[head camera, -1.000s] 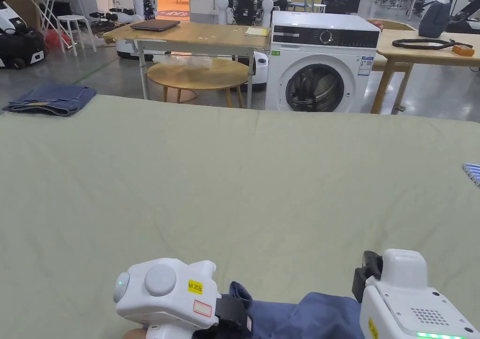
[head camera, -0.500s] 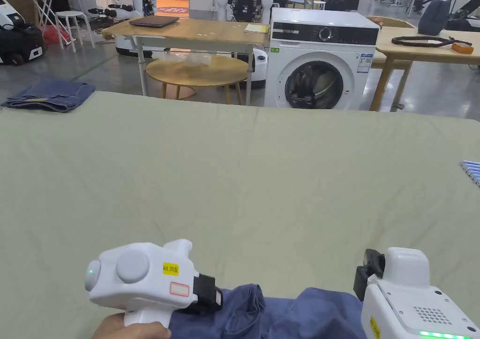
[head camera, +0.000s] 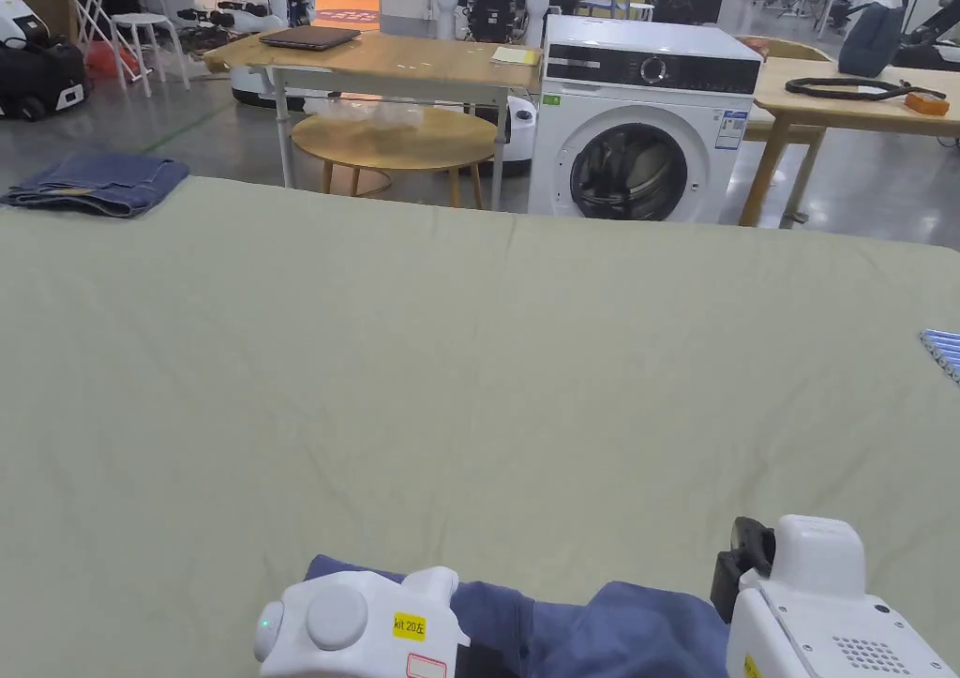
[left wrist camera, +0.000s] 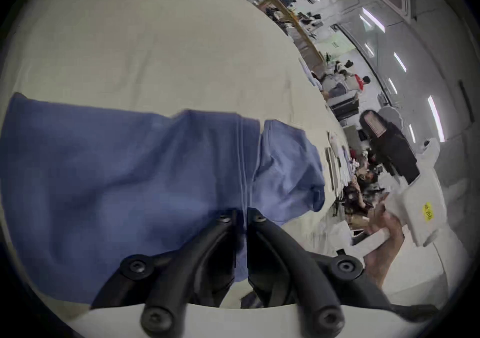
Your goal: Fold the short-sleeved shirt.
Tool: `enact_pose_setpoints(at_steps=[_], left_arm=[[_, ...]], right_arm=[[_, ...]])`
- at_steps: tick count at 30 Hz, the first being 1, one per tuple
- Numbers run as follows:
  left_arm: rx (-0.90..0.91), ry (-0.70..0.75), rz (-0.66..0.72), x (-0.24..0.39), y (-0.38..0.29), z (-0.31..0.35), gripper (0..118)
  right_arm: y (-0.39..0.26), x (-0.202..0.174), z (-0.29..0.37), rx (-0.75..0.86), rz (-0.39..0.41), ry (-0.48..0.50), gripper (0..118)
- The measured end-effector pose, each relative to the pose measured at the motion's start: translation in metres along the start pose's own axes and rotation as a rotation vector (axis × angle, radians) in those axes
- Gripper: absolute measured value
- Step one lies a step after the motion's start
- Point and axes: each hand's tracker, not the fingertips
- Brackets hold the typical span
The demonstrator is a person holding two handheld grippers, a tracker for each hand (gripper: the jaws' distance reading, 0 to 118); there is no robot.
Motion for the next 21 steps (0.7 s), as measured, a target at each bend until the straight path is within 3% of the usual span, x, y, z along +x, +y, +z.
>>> enact_pose_setpoints(at_steps=[9, 14, 18, 20, 21], left_arm=[[0.019, -0.018, -0.031, 0.003, 0.002, 0.019, 0], [0.167, -0.103, -0.061, 0.011, 0.008, 0.087, 0], [0.281, -0.042, -0.081, -0.022, 0.013, 0.142, 0], [0.304, 0.011, -0.059, -0.049, 0.016, 0.162, 10], [0.308, 0.036, -0.043, -0.060, 0.015, 0.167, 26]], right_arm=[[0.000, 0.003, 0.002, 0.013, -0.013, -0.009, 0], [0.003, 0.005, 0.004, 0.047, -0.037, -0.011, 0], [0.007, 0.004, 0.003, 0.059, -0.032, -0.007, 0], [0.008, 0.003, 0.003, 0.062, -0.035, -0.003, 0], [0.009, 0.002, 0.003, 0.063, -0.034, -0.003, 0]])
